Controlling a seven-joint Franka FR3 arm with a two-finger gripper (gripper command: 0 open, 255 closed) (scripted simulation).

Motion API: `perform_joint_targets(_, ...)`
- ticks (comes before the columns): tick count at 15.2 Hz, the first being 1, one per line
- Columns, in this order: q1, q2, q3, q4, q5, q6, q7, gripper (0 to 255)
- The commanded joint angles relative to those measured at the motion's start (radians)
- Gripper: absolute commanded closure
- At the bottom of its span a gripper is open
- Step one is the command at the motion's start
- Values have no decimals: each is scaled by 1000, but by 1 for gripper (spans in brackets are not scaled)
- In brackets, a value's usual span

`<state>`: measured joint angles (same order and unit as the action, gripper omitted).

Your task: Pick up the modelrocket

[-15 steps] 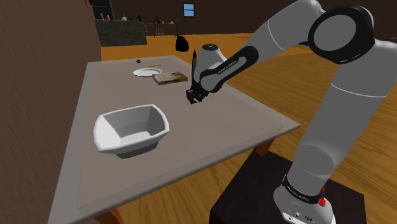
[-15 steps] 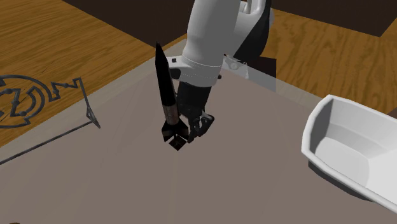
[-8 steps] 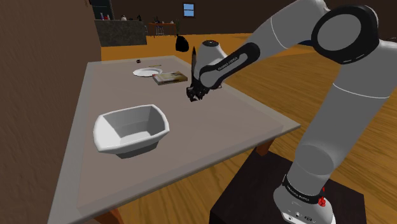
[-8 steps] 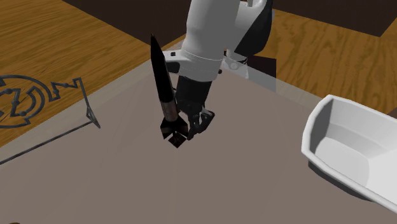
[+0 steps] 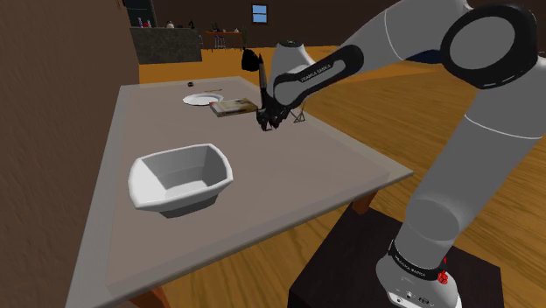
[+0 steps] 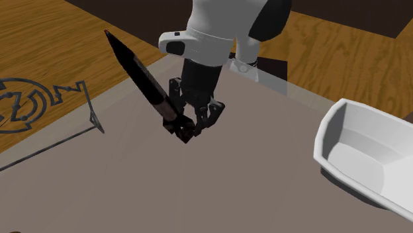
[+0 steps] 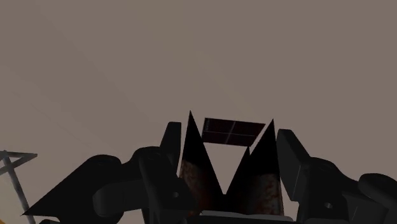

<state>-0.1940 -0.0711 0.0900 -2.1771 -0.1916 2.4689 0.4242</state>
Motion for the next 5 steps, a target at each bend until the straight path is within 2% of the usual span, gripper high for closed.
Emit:
perform_joint_targets(1,1,-9,1,15,6,-24,-5,255)
perform_joint_targets(5,2,-19,1,33,12,-52,-12,255)
